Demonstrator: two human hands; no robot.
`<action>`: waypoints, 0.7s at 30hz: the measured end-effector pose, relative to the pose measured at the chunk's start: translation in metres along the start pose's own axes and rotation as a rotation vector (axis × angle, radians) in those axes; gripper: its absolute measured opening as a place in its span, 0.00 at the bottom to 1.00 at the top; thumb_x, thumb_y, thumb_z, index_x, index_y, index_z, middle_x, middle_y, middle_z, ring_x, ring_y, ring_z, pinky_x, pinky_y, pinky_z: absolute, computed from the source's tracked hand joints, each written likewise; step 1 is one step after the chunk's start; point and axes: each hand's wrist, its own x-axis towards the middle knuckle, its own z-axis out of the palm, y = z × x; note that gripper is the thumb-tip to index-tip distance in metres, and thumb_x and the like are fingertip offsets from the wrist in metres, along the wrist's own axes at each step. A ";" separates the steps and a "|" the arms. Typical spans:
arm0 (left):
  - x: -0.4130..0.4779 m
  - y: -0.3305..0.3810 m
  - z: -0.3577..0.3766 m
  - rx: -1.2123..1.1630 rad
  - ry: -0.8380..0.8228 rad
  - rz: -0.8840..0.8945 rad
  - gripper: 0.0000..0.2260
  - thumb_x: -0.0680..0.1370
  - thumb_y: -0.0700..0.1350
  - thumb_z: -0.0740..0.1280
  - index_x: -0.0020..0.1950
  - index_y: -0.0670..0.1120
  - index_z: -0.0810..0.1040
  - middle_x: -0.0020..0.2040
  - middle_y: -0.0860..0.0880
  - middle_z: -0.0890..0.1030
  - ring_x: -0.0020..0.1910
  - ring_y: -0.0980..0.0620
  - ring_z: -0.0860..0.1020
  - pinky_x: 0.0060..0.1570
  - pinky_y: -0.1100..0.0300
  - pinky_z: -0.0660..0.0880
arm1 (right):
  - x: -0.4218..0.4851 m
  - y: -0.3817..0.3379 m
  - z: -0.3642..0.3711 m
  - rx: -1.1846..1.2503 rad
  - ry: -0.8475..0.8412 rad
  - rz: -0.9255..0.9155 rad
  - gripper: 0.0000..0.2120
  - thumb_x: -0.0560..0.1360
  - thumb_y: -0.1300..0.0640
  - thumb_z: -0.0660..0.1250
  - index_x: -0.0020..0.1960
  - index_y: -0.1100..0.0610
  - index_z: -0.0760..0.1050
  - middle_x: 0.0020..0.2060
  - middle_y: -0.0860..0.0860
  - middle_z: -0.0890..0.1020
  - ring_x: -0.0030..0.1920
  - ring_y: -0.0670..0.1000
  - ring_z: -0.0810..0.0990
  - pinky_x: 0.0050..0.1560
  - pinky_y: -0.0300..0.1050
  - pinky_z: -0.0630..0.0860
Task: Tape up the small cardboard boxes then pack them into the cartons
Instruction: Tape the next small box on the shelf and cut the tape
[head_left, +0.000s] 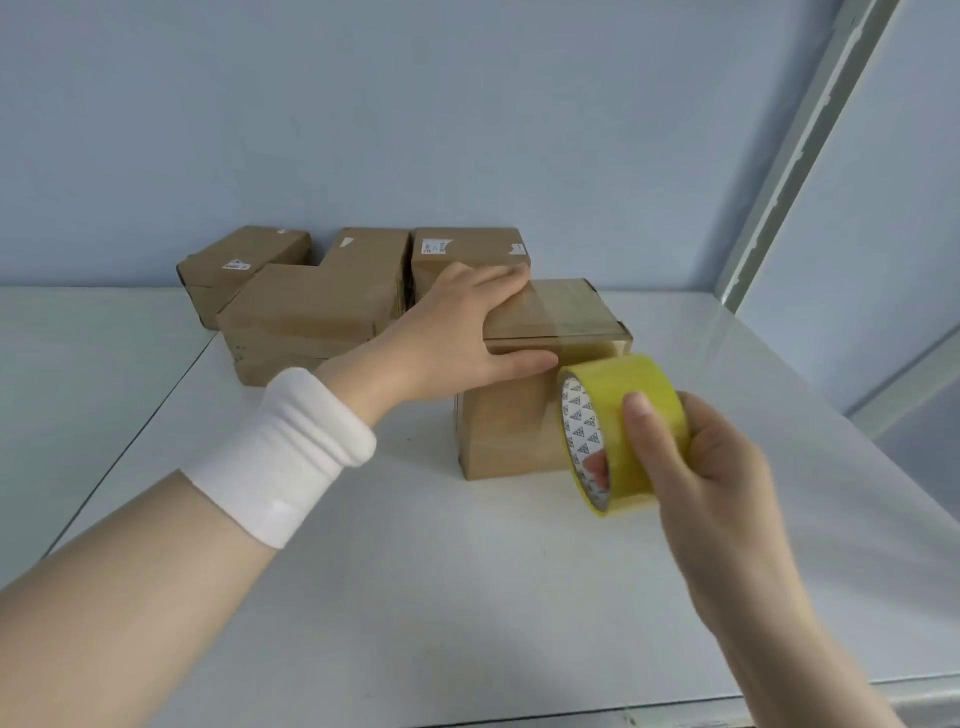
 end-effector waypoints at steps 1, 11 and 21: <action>0.001 0.000 0.000 -0.014 0.027 0.010 0.38 0.70 0.62 0.67 0.75 0.47 0.61 0.73 0.54 0.64 0.70 0.54 0.59 0.67 0.69 0.52 | 0.002 0.000 0.001 0.002 -0.016 -0.002 0.18 0.69 0.44 0.61 0.43 0.58 0.78 0.26 0.47 0.82 0.26 0.38 0.78 0.28 0.26 0.69; 0.029 -0.017 0.003 -0.555 0.180 -0.378 0.14 0.74 0.58 0.67 0.44 0.48 0.82 0.44 0.53 0.83 0.45 0.55 0.80 0.50 0.61 0.73 | 0.087 -0.024 0.015 0.098 -0.155 -0.020 0.09 0.76 0.52 0.65 0.44 0.57 0.78 0.31 0.46 0.84 0.32 0.43 0.81 0.31 0.33 0.75; 0.052 -0.041 0.049 -0.693 0.272 -0.584 0.04 0.74 0.47 0.71 0.43 0.47 0.83 0.44 0.48 0.83 0.45 0.52 0.80 0.45 0.61 0.75 | 0.127 0.036 0.058 -0.070 0.060 -0.001 0.13 0.76 0.43 0.62 0.42 0.52 0.74 0.33 0.46 0.84 0.43 0.49 0.82 0.48 0.44 0.75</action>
